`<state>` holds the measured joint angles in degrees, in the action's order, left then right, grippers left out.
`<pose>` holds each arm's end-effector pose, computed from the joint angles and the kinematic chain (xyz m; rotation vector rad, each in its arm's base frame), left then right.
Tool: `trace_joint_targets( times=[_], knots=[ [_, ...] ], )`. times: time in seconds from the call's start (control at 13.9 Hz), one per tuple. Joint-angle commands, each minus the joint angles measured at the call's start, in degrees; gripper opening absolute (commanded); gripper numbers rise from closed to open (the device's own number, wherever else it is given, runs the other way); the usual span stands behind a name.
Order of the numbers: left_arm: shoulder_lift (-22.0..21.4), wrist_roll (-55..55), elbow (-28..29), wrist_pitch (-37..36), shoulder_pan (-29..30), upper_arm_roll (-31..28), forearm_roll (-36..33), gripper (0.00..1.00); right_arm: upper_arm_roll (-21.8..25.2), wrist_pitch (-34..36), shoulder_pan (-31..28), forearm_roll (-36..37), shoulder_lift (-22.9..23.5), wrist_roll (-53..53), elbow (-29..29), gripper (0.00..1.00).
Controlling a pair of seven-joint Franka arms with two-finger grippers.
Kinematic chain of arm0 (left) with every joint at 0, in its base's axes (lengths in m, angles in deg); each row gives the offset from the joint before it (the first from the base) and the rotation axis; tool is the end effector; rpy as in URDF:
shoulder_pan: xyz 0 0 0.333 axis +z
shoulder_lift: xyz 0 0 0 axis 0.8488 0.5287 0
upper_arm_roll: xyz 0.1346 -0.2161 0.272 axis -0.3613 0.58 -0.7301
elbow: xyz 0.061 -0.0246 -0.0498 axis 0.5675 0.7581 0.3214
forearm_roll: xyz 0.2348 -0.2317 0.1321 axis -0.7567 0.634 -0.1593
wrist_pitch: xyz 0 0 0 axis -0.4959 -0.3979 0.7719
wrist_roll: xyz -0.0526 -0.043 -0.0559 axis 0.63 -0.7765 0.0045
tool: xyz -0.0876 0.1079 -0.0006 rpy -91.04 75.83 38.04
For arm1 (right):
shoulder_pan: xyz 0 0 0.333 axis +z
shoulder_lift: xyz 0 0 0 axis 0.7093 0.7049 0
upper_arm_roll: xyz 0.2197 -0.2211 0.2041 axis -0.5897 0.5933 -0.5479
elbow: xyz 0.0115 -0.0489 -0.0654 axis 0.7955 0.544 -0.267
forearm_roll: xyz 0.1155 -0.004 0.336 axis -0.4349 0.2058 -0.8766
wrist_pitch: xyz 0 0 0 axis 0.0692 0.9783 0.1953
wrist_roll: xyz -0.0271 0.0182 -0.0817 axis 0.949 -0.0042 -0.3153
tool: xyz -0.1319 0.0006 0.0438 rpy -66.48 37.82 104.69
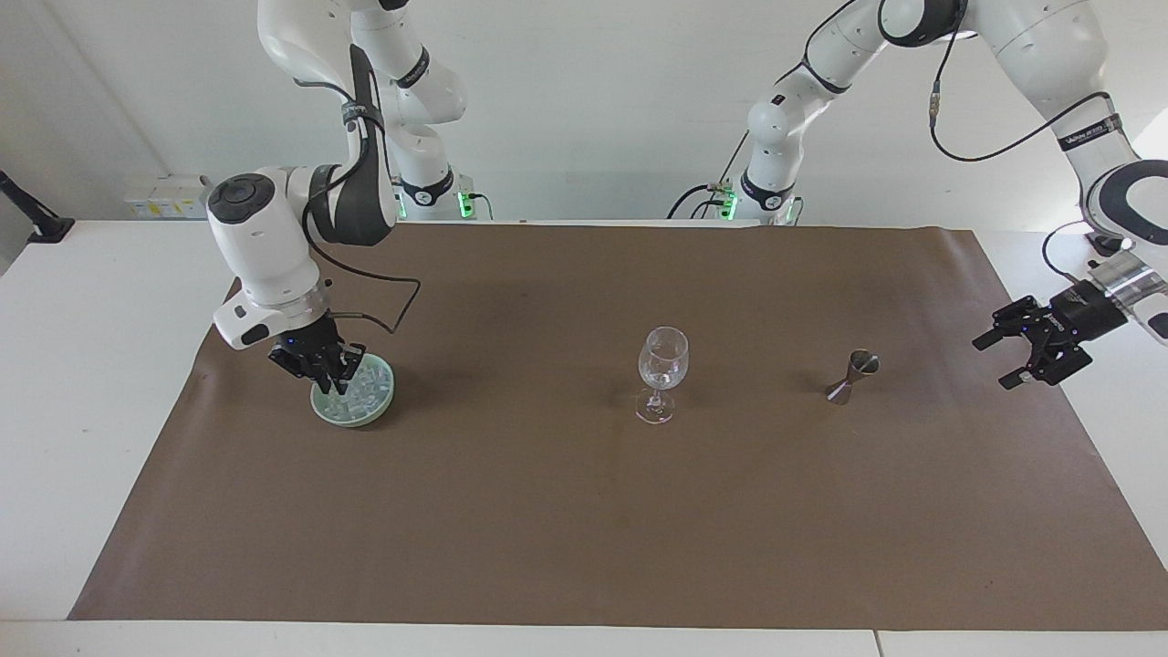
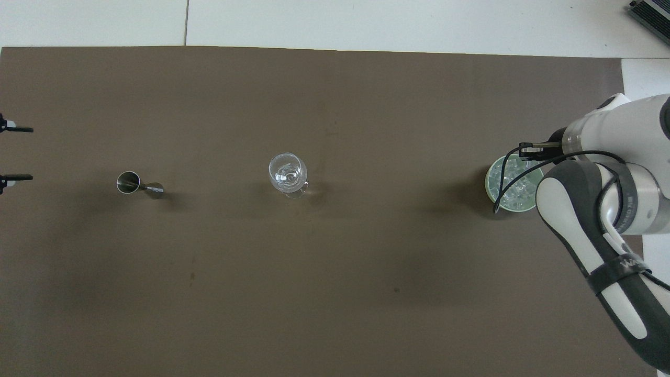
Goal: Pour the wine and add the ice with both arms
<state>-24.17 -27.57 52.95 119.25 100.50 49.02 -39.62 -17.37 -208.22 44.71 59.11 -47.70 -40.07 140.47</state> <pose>0.5898 0.2014 0.4853 2.0760 1.4350 -0.2570 0.5878 -0.0185 0.4675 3.1096 -0.0840 0.2004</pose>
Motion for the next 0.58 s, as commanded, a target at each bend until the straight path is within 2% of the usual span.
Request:
trace_joint_targets(
  times=[0.0,0.36,0.5],
  knots=[
    [-4.3,-1.8,1.3,2.5,-0.6,1.2,-5.0,1.00,-0.5,4.2,-0.2,0.4,-3.4,-1.3,-0.2,0.00],
    [-8.8,-11.5,1.3,1.4,-2.7,1.0,-7.6,1.00,-1.0,9.9,-0.2,0.3,-8.3,-1.1,-0.2,0.00],
    [-10.5,-12.8,1.0,1.4,-4.7,1.2,-13.7,1.00,-0.9,11.8,-0.2,-0.1,-10.1,-1.1,-0.2,0.00]
  ],
)
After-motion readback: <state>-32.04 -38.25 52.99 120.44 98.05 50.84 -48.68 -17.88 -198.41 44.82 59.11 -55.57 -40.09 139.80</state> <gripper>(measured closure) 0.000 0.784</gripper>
